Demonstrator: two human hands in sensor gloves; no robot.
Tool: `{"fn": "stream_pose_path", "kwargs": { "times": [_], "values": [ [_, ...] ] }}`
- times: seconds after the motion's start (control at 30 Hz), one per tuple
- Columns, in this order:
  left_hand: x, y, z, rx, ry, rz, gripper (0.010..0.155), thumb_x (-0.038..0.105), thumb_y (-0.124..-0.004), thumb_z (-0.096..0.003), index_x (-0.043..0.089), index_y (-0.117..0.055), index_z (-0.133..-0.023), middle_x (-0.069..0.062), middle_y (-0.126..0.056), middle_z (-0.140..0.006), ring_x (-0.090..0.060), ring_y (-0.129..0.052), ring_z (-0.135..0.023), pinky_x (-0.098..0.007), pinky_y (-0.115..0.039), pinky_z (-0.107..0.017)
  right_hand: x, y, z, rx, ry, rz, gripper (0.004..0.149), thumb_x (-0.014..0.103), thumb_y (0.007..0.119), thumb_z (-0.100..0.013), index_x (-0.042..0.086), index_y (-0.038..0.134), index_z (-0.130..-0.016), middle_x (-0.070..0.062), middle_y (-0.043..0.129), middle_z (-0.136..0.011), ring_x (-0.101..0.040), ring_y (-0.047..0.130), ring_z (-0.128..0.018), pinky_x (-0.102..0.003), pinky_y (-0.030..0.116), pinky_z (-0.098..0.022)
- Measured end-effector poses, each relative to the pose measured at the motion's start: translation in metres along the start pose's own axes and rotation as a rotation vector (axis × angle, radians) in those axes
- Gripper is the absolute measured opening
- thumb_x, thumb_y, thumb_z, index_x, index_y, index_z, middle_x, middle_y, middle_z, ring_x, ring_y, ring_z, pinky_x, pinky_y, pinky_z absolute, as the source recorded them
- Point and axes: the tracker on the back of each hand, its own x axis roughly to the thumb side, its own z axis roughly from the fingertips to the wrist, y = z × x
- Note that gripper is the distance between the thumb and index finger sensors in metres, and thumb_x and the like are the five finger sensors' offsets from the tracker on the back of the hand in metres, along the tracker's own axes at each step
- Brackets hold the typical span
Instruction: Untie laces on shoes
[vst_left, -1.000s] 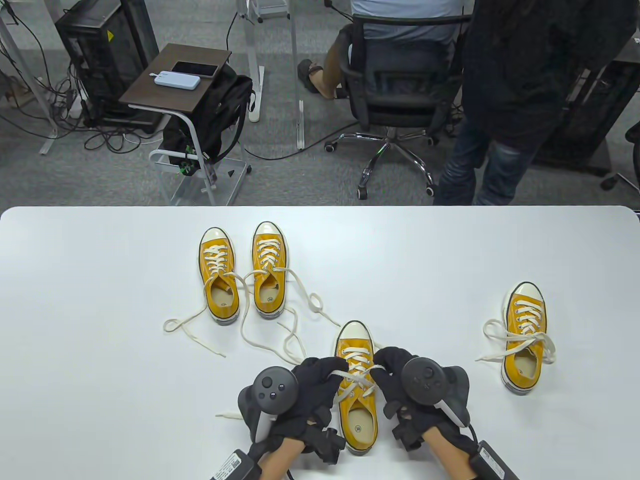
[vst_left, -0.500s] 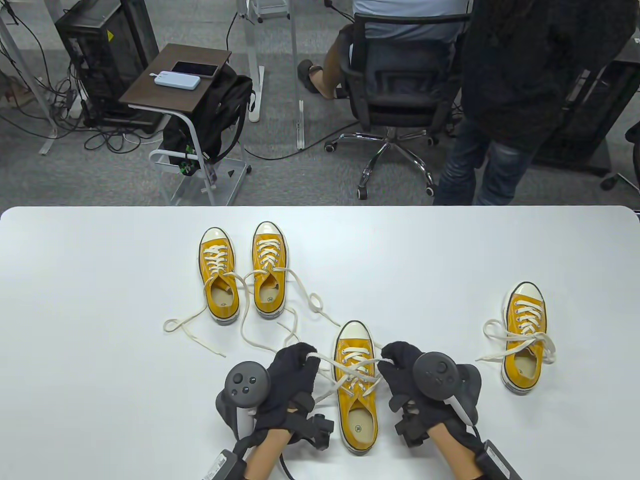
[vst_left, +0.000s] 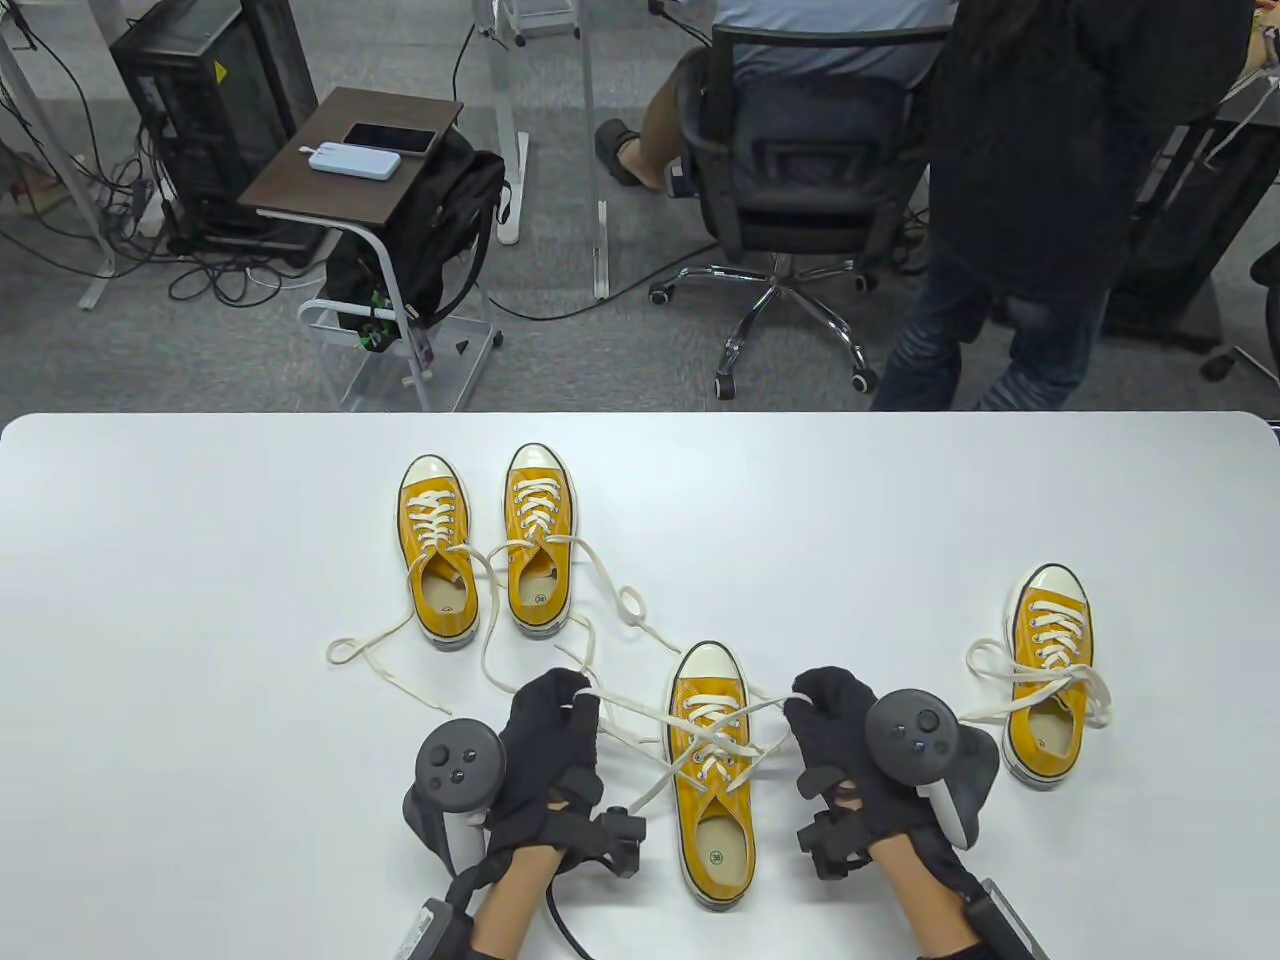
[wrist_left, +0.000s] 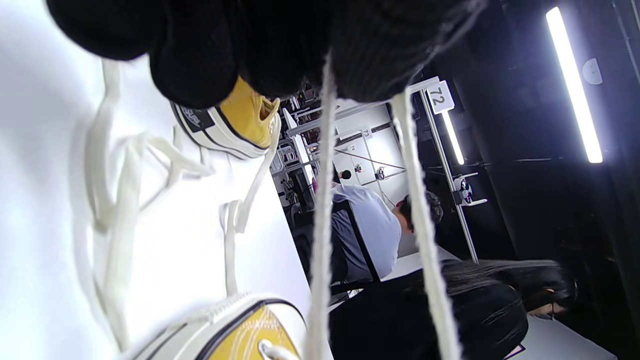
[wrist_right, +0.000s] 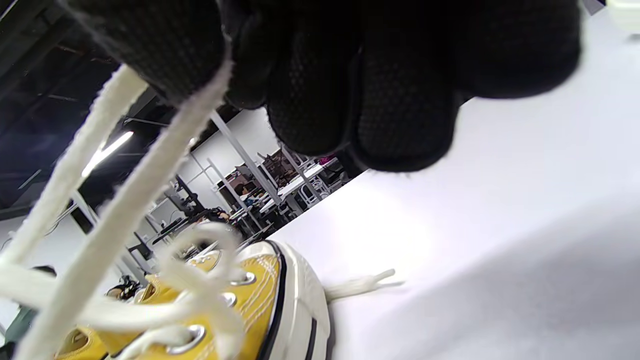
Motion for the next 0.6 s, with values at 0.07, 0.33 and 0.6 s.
{"fn": "stream_pose_path", "kwargs": {
  "times": [0.07, 0.33, 0.6],
  "values": [
    [-0.001, 0.004, -0.002, 0.016, -0.001, -0.007, 0.044, 0.038, -0.073, -0.0492, 0.025, -0.072, -0.091, -0.011, -0.07, -0.099, -0.039, -0.083, -0.077, -0.051, -0.076, -0.052, -0.004, -0.002, -0.001, -0.001, 0.029, -0.02, 0.038, 0.042, 0.082, -0.045, 0.023, 0.078, -0.077, -0.013, 0.095, -0.074, -0.036, 0.1, -0.049, -0.051, 0.083, -0.035],
    [-0.007, 0.019, -0.008, 0.082, 0.033, -0.03, 0.044, 0.041, -0.073, -0.0491, 0.024, -0.073, -0.09, -0.012, -0.07, -0.098, -0.04, -0.083, -0.076, -0.052, -0.076, -0.051, -0.02, -0.014, -0.01, -0.017, 0.118, -0.089, 0.039, 0.041, 0.081, -0.045, 0.022, 0.077, -0.079, -0.014, 0.093, -0.076, -0.037, 0.099, -0.049, -0.051, 0.082, -0.035],
    [-0.017, 0.04, -0.014, 0.163, 0.096, -0.028, 0.043, 0.04, -0.072, -0.0496, 0.024, -0.075, -0.089, -0.013, -0.072, -0.098, -0.041, -0.084, -0.075, -0.053, -0.076, -0.05, -0.042, -0.033, -0.016, -0.051, 0.22, -0.167, 0.039, 0.039, 0.081, -0.046, 0.02, 0.077, -0.08, -0.015, 0.093, -0.076, -0.036, 0.099, -0.048, -0.051, 0.082, -0.034]
  ]
}}
